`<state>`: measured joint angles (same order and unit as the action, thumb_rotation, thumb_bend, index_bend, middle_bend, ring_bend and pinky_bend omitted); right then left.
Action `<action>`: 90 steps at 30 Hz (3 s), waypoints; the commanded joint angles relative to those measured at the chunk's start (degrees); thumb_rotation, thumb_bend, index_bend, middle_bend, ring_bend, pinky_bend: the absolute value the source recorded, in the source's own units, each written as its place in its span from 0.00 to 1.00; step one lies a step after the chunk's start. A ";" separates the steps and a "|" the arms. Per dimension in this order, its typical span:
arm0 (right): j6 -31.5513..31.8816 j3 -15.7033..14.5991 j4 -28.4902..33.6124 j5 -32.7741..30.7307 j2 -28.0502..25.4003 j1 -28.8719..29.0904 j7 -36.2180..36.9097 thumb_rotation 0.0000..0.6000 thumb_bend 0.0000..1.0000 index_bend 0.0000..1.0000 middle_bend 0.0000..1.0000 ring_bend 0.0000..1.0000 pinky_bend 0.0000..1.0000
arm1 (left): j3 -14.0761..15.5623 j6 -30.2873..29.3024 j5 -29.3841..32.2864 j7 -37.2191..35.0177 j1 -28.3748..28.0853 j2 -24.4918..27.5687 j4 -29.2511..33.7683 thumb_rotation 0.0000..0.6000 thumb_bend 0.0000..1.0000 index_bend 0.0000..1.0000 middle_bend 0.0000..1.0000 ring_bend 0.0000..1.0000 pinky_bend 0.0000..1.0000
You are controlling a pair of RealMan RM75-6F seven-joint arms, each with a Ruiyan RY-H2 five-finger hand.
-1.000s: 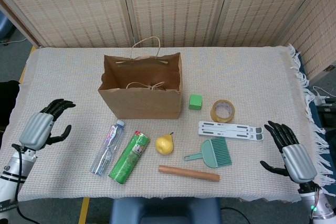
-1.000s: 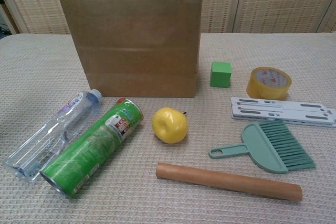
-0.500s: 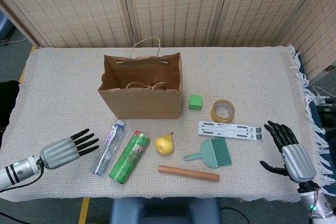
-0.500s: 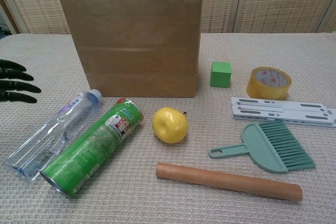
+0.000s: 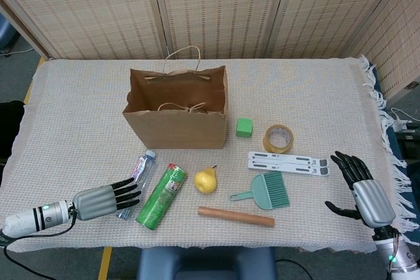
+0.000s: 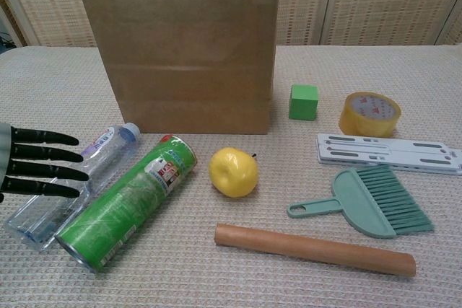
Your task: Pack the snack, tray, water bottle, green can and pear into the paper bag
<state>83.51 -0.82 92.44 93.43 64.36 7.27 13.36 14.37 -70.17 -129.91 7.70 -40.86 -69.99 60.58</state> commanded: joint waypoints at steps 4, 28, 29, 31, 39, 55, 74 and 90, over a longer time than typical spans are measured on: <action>0.06 0.02 0.02 -0.03 0.01 -0.06 -0.03 1.00 0.06 0.00 0.00 0.00 0.00 | 0.83 0.39 0.50 0.30 -0.56 -2.04 -0.36 1.00 0.39 0.00 0.00 0.00 0.04; -0.71 0.04 0.58 -0.57 -0.40 0.04 0.66 1.00 0.06 0.00 0.00 0.00 0.00 | 4.26 -0.13 2.02 1.33 -2.97 -4.32 -2.87 1.00 0.63 0.61 0.61 0.56 0.69; -0.69 0.02 0.61 -0.53 -0.43 0.02 0.69 1.00 0.06 0.00 0.00 0.00 0.00 | 4.54 -1.85 2.01 1.13 -2.60 -3.08 -2.40 1.00 0.63 0.61 0.61 0.56 0.69; -0.68 -0.01 0.66 -0.53 -0.47 -0.01 0.73 1.00 0.06 0.00 0.00 0.00 0.00 | 5.24 -4.34 1.42 1.32 -2.16 -0.97 -1.97 1.00 0.63 0.61 0.61 0.56 0.69; -0.57 -0.01 0.77 -0.46 -0.33 -0.11 0.10 1.00 0.06 0.00 0.00 0.00 0.00 | 3.74 -10.24 7.60 3.11 2.86 7.21 -1.20 1.00 0.63 0.62 0.62 0.56 0.69; 0.03 0.09 0.31 0.06 0.06 -0.21 -0.23 1.00 0.06 0.00 0.00 0.00 0.00 | -26.62 -19.41 49.55 -24.48 10.44 3.34 26.95 1.00 0.65 0.63 0.63 0.57 0.68; -0.30 -0.10 0.01 0.20 -0.34 -0.02 0.76 1.00 0.06 0.00 0.00 0.00 0.00 | -44.72 -13.64 66.85 -26.49 2.02 -4.66 57.62 1.00 0.65 0.65 0.64 0.57 0.69; -0.95 -0.24 0.27 -0.02 -0.58 0.17 0.78 1.00 0.06 0.00 0.00 0.00 0.00 | -40.93 -3.10 67.98 -14.16 -7.90 -16.61 41.73 1.00 0.57 0.56 0.56 0.52 0.65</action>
<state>82.55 -1.06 92.72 93.41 63.77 7.43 14.14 -27.34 -75.87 -63.17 -9.07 -47.15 -85.85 103.80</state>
